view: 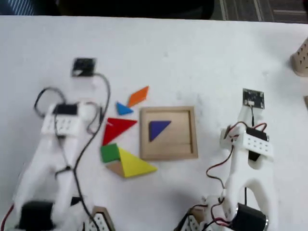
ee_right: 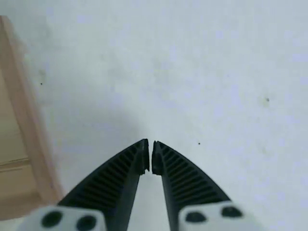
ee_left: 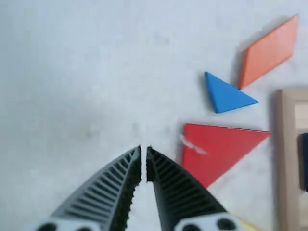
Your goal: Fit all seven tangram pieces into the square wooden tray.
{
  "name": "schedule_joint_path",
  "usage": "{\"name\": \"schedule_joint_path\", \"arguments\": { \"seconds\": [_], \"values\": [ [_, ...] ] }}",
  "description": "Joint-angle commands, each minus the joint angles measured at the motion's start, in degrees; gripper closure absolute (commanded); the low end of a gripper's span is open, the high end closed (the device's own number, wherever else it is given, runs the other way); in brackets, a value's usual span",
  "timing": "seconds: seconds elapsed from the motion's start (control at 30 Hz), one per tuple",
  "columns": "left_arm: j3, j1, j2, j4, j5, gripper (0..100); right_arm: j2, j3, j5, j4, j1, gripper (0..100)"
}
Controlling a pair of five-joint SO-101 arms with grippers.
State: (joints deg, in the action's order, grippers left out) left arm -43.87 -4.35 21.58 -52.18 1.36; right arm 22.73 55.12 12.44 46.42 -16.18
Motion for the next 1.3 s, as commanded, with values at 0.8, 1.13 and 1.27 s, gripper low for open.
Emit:
{"name": "schedule_joint_path", "arguments": {
  "seconds": [0.8,1.13,1.27],
  "values": [
    [-3.3,-20.5,-10.1,11.6,-0.4,96,-16.6,-11.9,-5.6,-6.1,40.1,98.1],
    [-3.3,-20.4,-10.3,11.6,-0.5,96,-27.4,-23.6,-6.0,-5.8,40.2,98.1],
    [-3.3,-20.3,-10.3,11.6,-0.5,96,-30.2,-27.7,-6.0,-5.8,40.7,98.1]
  ]
}}
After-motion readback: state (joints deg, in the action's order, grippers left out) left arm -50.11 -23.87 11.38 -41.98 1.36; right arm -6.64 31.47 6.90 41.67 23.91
